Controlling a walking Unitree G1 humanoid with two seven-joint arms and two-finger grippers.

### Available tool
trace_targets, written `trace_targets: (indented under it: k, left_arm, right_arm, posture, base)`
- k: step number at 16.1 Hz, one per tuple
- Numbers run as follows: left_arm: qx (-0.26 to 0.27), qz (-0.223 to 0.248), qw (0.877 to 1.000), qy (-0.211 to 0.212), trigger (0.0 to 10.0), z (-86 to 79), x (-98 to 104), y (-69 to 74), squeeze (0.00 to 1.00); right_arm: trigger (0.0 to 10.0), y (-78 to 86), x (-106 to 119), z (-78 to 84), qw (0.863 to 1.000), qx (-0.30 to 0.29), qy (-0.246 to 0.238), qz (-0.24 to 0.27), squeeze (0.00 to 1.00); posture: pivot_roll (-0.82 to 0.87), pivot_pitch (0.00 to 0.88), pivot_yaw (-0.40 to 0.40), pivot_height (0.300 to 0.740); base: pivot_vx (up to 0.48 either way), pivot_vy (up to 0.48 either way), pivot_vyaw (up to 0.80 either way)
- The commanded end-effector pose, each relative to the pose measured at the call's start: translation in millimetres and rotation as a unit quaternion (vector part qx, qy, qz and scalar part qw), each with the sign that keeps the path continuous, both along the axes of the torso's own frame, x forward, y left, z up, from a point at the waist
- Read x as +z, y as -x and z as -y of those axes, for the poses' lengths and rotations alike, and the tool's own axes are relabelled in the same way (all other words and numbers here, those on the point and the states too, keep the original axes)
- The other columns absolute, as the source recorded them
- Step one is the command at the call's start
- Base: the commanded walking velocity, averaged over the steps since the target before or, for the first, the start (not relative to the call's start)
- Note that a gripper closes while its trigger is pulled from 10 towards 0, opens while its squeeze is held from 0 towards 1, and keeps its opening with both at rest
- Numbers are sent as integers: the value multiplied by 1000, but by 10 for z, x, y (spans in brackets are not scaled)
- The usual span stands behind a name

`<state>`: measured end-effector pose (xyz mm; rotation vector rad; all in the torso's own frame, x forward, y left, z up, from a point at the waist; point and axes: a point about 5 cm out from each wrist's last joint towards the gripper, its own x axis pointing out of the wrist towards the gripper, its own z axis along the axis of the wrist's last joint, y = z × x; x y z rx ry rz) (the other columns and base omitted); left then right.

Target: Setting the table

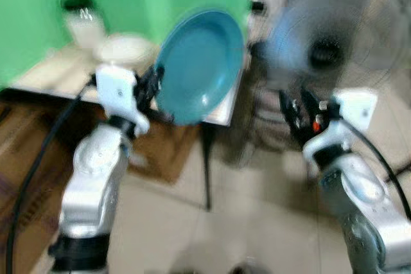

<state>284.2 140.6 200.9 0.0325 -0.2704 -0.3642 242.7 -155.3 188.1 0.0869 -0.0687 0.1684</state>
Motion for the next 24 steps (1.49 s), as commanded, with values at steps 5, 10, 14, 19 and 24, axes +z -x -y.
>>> trace_targets:
  k: [5,10,14,19,24]
  left_arm:
    - [0,3,1000,17,10000,-10,3,25,0]
    - [34,-46,998,1,10000,-110,-216,15,0]
    - [55,-18,998,13,10000,-131,-160,-11,0]
    - [15,-21,1000,-16,10000,-68,-151,-17,0]
    - [40,-37,998,8,10000,-53,-185,-37,0]
  right_arm:
    - [10000,-12,-7,-36,1000,-1,5,3,0]
    - [10000,-12,-125,28,999,-32,41,-15,0]
    - [10000,-6,-174,189,995,-91,46,-21,0]
    - [10000,-4,-138,273,993,-113,32,-18,0]
    - [10000,-28,-163,134,995,-79,54,-28,0]
  posture:
    - [34,0,12,740]
    - [34,0,10,740]
    - [33,0,14,740]
    - [23,0,9,740]
    - [13,0,10,740]
  base:
    - [0,0,-800]
    - [0,0,-800]
    - [0,0,-800]
    - [0,0,-800]
    - [0,0,-800]
